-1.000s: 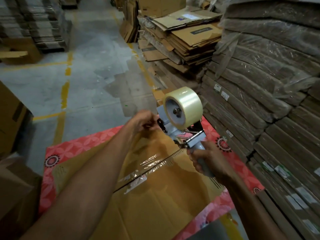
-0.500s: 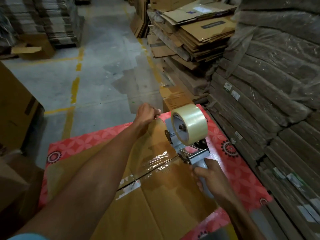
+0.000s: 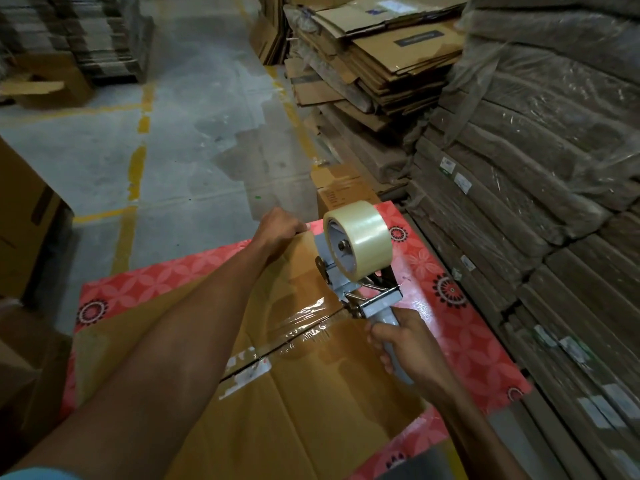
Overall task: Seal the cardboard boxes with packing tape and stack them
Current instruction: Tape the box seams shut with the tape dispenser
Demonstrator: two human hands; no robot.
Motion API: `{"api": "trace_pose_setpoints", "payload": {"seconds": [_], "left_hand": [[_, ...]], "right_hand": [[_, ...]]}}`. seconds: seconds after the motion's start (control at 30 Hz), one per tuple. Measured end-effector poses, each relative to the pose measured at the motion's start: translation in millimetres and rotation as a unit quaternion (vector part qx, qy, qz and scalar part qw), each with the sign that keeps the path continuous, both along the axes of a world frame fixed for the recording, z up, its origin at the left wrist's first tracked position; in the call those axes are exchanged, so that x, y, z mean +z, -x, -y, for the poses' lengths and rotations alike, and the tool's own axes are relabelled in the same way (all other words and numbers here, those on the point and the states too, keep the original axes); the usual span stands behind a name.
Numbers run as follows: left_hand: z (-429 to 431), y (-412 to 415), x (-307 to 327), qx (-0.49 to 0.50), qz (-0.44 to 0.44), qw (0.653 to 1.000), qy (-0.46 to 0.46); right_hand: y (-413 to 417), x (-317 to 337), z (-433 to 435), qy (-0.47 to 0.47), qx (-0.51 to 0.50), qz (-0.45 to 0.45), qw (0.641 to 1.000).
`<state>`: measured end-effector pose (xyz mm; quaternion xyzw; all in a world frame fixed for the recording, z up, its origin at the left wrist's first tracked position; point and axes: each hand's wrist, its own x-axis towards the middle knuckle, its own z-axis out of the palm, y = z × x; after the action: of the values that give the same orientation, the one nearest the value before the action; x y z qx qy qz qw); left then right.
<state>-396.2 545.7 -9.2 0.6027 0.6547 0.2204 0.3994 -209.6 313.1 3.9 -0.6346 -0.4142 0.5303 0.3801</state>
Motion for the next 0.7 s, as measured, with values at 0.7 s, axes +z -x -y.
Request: {"api": "trace_pose_setpoints", "payload": {"seconds": [0.7], "left_hand": [[23.8,-21.2,-8.1,-0.172,-0.268,0.947,-0.025]], "right_hand": [[3.2,15.7,-21.3,0.031,-0.008,0.097,0.995]]}}
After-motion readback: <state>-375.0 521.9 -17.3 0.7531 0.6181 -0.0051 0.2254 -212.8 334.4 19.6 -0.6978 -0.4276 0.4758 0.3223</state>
